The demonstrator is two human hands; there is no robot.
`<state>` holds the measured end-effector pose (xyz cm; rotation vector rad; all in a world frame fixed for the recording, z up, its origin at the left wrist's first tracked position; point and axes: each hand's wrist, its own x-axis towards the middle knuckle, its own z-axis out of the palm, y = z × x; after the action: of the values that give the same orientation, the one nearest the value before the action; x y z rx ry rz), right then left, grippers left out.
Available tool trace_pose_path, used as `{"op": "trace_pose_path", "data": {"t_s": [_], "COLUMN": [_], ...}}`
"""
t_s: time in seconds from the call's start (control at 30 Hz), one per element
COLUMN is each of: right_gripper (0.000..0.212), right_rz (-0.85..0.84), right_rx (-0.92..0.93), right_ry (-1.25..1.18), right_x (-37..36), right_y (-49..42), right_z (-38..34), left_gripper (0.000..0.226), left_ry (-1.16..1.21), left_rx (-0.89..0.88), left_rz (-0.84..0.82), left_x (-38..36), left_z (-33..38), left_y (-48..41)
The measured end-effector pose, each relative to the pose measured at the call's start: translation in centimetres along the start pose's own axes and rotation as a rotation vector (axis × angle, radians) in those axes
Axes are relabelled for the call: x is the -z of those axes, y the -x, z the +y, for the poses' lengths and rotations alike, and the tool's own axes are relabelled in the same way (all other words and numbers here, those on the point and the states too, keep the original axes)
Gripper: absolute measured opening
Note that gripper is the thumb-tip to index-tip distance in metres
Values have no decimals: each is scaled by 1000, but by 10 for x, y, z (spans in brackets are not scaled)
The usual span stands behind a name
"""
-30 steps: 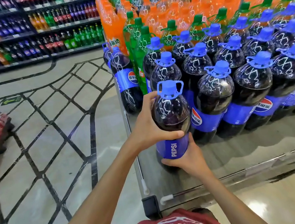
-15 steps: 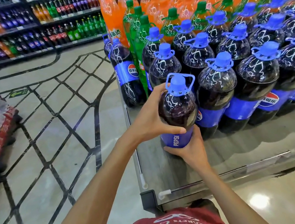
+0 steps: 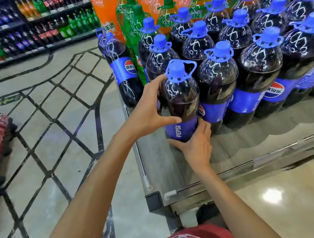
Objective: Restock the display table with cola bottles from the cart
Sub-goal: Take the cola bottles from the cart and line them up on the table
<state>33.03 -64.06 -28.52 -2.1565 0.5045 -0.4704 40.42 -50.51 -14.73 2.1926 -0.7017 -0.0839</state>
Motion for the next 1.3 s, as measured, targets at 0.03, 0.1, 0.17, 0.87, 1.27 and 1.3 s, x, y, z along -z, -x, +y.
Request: {"op": "trace_pose_path", "data": {"t_s": [0.03, 0.1, 0.17, 0.87, 1.27, 1.3], "right_gripper": [114, 112, 111, 108, 96, 97], "right_rz": [17, 54, 77, 128, -97, -98], "right_rx": [6, 21, 32, 45, 36, 24], "right_ry": [19, 69, 103, 72, 44, 53], "right_x": [-1, -2, -5, -15, 5, 5], "right_y": [0, 0, 1, -1, -5, -4], "right_z": [-1, -2, -3, -1, 1, -1], "left_gripper": [117, 115, 113, 110, 111, 111], "left_ry": [1, 4, 2, 47, 69, 73], "left_rx": [-5, -19, -17, -43, -19, -7], "left_rz": [8, 25, 47, 52, 126, 131], "left_x": [-1, -2, -3, -4, -13, -14], "left_z": [-1, -4, -5, -16, -17, -18], "left_y": [-2, -4, -2, -3, 4, 6]}}
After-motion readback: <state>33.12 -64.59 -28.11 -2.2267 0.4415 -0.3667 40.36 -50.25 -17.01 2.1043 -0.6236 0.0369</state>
